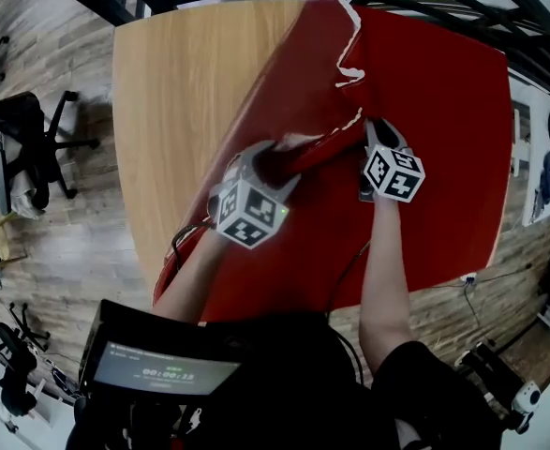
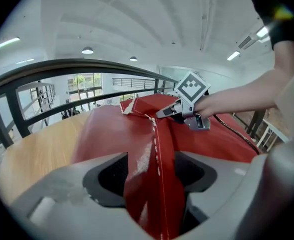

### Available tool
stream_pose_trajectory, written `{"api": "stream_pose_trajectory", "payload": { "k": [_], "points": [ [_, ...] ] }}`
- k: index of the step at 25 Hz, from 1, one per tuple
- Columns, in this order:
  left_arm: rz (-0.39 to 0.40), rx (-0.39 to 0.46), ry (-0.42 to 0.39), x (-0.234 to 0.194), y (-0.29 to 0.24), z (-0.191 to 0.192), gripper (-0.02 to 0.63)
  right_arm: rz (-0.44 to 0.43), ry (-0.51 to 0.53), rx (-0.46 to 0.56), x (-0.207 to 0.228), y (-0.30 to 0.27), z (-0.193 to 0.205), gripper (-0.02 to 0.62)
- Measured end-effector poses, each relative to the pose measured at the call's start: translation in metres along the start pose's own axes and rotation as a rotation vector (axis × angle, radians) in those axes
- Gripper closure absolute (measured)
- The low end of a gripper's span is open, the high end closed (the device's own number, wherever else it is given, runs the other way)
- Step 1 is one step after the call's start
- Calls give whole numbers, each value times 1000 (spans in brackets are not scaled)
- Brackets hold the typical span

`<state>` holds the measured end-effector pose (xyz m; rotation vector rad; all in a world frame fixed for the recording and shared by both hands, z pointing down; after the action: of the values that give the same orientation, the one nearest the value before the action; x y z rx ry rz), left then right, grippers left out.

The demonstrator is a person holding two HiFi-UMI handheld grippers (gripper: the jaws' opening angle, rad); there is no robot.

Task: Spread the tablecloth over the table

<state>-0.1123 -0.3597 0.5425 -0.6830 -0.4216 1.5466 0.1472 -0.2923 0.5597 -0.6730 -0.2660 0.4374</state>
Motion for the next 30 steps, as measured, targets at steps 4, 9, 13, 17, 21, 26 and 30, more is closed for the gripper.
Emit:
{"api": "stream_pose_trajectory", "payload": {
  "k": [4, 9, 13, 17, 21, 26, 30],
  "points": [
    [156, -51, 44, 13, -27, 1, 296, 31, 80, 39, 0, 17, -6, 468],
    [300, -171, -99, 60, -61, -4, 316, -66, 268, 230, -39, 23, -38, 557],
    [351, -202, -164, 89, -65, -3, 336, 55, 198, 89, -13, -6, -32, 557],
    [308, -145, -221, 104, -57, -8, 337, 211, 80, 91, 46, 23, -23, 557],
    [191, -26, -152, 89, -58, -22, 337, -20, -45, 92, 43, 21, -19, 426],
    [179, -45, -111, 78, -70, -19, 334, -76, 68, -22, 0, 1, -16, 317],
    [158, 5, -76, 72, -74, -28, 359, 20, 139, 6, -12, 25, -14, 323]
  ]
}}
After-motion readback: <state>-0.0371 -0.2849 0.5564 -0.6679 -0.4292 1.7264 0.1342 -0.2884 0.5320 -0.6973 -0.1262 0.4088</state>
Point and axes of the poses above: the fingertips, and each gripper's own axes: y backward along the fingers, x to its right, z out of its underside, the point moved 9 cm from there along y, backward along the fingers, and after that the axes turned 7 degrees about z, right-handed, at the moved point
